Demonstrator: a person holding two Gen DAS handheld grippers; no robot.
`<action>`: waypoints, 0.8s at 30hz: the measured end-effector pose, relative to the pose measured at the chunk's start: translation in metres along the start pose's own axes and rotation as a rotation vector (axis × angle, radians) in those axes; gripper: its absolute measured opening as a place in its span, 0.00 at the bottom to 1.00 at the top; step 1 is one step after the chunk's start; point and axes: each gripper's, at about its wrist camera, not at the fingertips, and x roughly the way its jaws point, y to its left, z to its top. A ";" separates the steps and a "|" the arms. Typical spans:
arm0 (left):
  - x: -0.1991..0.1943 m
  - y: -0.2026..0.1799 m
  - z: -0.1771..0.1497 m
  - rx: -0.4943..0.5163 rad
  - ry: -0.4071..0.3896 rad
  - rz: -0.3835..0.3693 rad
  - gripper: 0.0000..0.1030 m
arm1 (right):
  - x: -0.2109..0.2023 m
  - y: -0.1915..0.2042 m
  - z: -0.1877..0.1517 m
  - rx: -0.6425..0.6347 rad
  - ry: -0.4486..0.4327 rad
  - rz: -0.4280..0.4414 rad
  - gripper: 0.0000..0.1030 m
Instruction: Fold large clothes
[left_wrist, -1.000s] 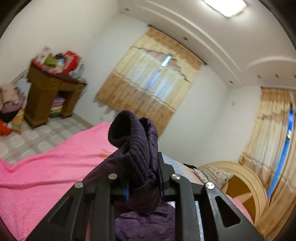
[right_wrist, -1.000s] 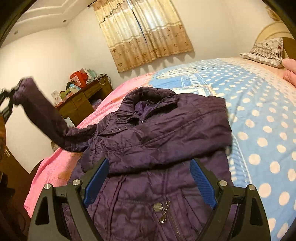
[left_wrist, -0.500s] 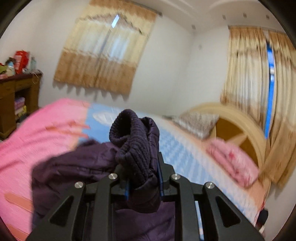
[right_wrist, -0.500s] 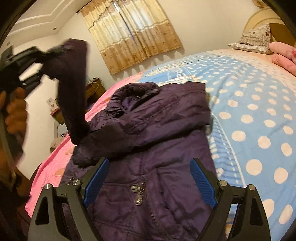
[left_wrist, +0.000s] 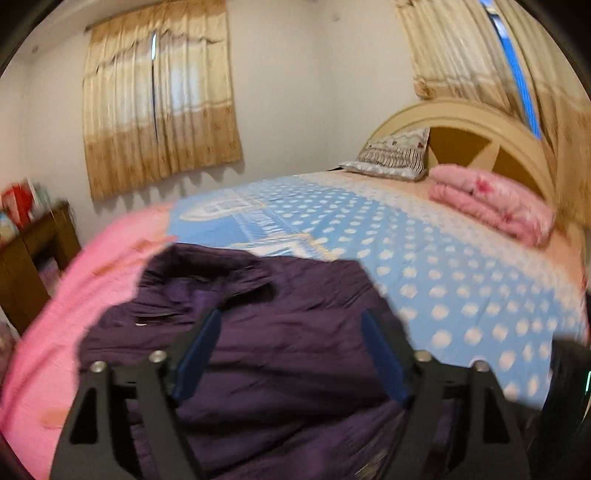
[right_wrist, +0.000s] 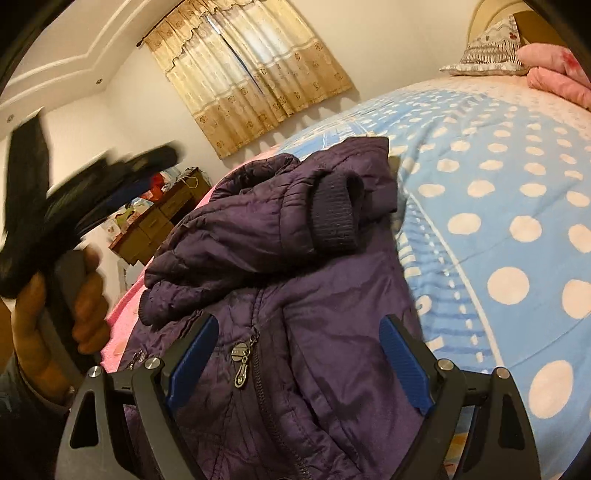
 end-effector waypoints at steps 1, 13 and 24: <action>-0.004 0.008 -0.005 0.019 0.009 0.036 0.87 | 0.000 0.000 0.000 0.001 -0.001 0.004 0.86; -0.014 0.203 -0.098 -0.152 0.225 0.383 0.91 | 0.011 0.018 -0.006 -0.089 0.033 -0.093 0.86; 0.043 0.204 -0.095 -0.182 0.297 0.471 1.00 | 0.015 0.021 -0.008 -0.121 0.039 -0.120 0.86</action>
